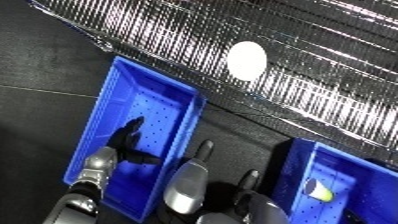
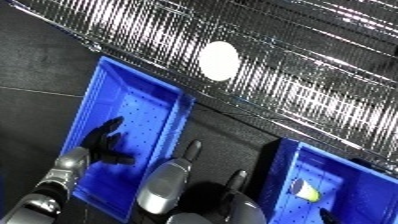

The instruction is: Pick up the object and place it into the box

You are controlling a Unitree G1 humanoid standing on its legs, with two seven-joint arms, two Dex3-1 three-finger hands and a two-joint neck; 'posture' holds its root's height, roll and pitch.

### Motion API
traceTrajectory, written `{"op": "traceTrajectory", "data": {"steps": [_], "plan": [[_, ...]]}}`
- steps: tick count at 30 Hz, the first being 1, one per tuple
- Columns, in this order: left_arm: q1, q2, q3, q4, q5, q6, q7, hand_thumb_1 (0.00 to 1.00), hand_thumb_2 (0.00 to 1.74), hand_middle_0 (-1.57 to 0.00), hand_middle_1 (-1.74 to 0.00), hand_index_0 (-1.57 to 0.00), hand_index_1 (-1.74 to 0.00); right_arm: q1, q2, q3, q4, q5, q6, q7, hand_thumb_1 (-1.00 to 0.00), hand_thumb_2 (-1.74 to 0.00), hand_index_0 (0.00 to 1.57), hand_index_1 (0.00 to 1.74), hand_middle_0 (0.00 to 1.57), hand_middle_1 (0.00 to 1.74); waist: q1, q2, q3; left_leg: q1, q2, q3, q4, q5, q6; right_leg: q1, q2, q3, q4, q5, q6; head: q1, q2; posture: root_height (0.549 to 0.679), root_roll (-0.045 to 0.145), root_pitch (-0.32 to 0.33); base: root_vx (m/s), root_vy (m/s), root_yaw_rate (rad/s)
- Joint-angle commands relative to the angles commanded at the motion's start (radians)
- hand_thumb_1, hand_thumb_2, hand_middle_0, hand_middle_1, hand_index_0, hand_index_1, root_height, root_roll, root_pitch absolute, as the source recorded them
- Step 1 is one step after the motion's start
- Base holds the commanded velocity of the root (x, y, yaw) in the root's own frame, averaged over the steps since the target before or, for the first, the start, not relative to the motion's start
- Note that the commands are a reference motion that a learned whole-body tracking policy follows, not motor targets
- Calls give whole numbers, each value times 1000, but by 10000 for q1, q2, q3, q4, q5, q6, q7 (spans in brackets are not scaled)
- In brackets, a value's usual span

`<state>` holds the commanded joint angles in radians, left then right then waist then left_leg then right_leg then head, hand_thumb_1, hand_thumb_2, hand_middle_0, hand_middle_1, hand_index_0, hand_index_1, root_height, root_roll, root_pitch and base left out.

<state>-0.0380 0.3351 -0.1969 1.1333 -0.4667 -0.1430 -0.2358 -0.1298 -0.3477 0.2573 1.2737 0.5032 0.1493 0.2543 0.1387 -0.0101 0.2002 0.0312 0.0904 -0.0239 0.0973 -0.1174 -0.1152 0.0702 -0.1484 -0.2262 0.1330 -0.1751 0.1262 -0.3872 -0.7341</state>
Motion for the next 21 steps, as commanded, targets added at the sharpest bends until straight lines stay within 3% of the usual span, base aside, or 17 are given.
{"op": "traceTrajectory", "data": {"steps": [1, 2, 3, 4, 5, 6, 7, 9, 14, 21], "plan": [[-36, 133, 26, -871, -373, -333, -7, 0, 0, 0, 0, 0, 0, -45, -98, -22, -48, 76, -67, 9, 0, 0, 0, 0, 0, 0, 92, 25, 196, -176, -27, -81, 170, -49, 4, -148, -9, -16, 152, -42, -32, 285, 435, 674, 35, -17, -104, 28, 93], [-74, 214, 29, -1345, -574, -536, -14, 0, 0, 0, 0, 0, 0, -70, -156, -35, -74, 146, -108, 12, 0, 0, 0, 0, 0, 0, 151, 33, 306, -282, -45, -132, 264, -76, 6, -238, -13, -30, 233, -59, -49, 501, 717, 674, 35, -14, -123, 26, 124], [-74, 214, 29, -1345, -574, -536, -14, 0, 0, 0, 0, 0, 0, -70, -156, -35, -74, 146, -108, 12, 0, 0, 0, 0, 0, 0, 151, 33, 306, -282, -45, -132, 264, -76, 6, -238, -13, -30, 233, -59, -49, 501, 717, 674, 35, -14, -123, 26, 124], [20, 434, 18, -2548, -798, -858, 121, 0, 0, 0, 0, 0, 0, -99, -253, -60, -129, 317, -184, 19, 0, 0, 0, 0, 0, 0, 272, 26, 499, -500, -85, -234, 458, -135, 11, -410, -22, -67, 383, -78, -77, 818, 1115, 674, 36, -9, -100, 5, 146], [42, 569, -12, -3077, -887, -1036, 207, 0, 0, 0, 0, 0, 0, -102, -298, -72, -166, 411, -218, 22, 0, 0, 0, 0, 0, 0, 335, 16, 589, -613, -106, -286, 560, -166, 12, -495, -30, -92, 458, -85, -86, 988, 1267, 675, 36, -6, -94, -6, 153], [42, 569, -12, -3077, -887, -1036, 207, 0, 0, 0, 0, 0, 0, -102, -298, -72, -166, 411, -218, 22, 0, 0, 0, 0, 0, 0, 335, 16, 589, -613, -106, -286, 560, -166, 12, -495, -30, -92, 458, -85, -86, 988, 1267, 675, 36, -6, -94, -6, 153], [193, 906, -44, -4299, -993, -1311, 450, 0, 0, 0, 0, 0, 0, -90, -372, -109, -255, 600, -277, 29, 0, 0, 0, 0, 0, 0, 466, -14, 766, -838, -153, -391, 787, -237, 11, -651, -54, -151, 621, -95, -96, 1312, 1467, 675, 37, -3, -67, -17, 159], [326, 1251, -9, -5337, -1094, -1493, 616, 0, 0, 0, 0, 0, 0, -59, -426, -155, -340, 777, -324, 40, 0, 0, 0, 0, 0, 0, 590, -41, 911, -1002, -200, -498, 966, -293, 9, -749, -79, -217, 757, -100, -101, 1764, 1592, 675, 38, -2, -42, -23, 181], [749, 1808, 417, -7329, -1329, -1865, 585, 0, 0, 0, 0, 0, 0, 131, -512, -318, -469, 1054, -468, 204, 0, 0, 0, 0, 0, 0, 831, -89, 1099, -1146, -289, -716, 1178, -347, -7, -743, -114, -378, 903, -97, -138, 2609, 1612, 676, 40, -7, 19, -19, 170], [984, 2046, 1045, -9103, -1564, -2510, 649, 0, 0, 0, 0, 0, 0, 356, -459, -450, -476, 1339, -612, 389, 0, 0, 0, 0, 0, 0, 1042, -179, 1238, -1243, -376, -873, 1339, -371, -52, -642, -148, -536, 951, -82, -169, 3135, 1491, 677, 44, -14, 50, -17, 100]]}}
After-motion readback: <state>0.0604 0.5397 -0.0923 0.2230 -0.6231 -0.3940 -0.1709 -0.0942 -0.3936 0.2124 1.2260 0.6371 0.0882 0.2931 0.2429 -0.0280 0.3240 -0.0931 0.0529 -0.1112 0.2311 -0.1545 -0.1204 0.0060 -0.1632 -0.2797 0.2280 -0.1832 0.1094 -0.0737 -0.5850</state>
